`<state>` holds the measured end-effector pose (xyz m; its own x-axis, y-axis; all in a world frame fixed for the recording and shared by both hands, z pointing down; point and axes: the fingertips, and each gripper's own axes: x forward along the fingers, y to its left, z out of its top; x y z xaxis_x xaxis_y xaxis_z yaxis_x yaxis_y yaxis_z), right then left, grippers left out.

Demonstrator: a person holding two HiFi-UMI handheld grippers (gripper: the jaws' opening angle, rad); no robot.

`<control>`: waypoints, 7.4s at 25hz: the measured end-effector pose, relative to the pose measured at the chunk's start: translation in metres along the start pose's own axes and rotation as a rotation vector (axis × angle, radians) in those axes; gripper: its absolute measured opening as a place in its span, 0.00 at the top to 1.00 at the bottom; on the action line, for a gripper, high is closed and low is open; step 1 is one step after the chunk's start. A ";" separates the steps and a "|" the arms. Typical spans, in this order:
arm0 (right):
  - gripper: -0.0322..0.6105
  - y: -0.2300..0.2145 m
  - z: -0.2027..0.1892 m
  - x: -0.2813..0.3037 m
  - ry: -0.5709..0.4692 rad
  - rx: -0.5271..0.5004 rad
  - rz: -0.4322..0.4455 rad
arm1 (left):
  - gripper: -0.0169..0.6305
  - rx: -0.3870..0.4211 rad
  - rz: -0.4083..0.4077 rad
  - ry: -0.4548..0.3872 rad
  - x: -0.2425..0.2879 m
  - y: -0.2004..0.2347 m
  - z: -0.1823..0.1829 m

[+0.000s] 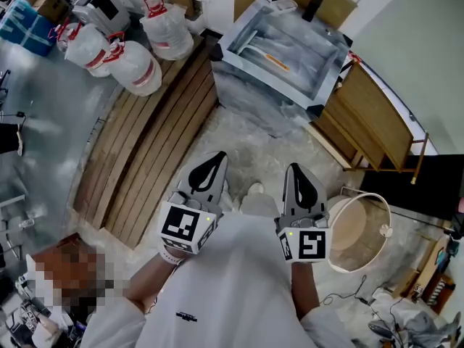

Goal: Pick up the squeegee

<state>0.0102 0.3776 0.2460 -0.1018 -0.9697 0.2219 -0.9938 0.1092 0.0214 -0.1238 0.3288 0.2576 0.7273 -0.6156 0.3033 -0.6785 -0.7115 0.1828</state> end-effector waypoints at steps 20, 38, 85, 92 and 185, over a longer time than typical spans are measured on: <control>0.94 0.026 0.013 0.101 -0.012 -0.048 0.057 | 0.97 -0.070 0.080 0.001 0.010 0.100 -0.001; 0.94 -0.114 0.018 0.363 0.080 -0.047 0.220 | 0.97 -0.067 0.191 0.050 0.245 0.195 0.088; 0.81 -0.128 -0.188 0.555 0.519 -0.232 0.585 | 0.97 -0.238 0.215 0.222 0.405 0.275 0.014; 0.82 -0.126 -0.236 0.570 0.624 -0.271 0.619 | 0.97 -0.286 0.200 0.270 0.427 0.275 -0.021; 0.85 -0.190 0.093 0.451 -0.011 -0.078 0.100 | 0.97 -0.138 0.212 -0.039 0.346 0.229 0.148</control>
<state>0.1493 -0.1014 0.2511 -0.2012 -0.9555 0.2158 -0.9722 0.2217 0.0751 -0.0119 -0.0972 0.2661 0.5690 -0.7607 0.3123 -0.8219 -0.5138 0.2460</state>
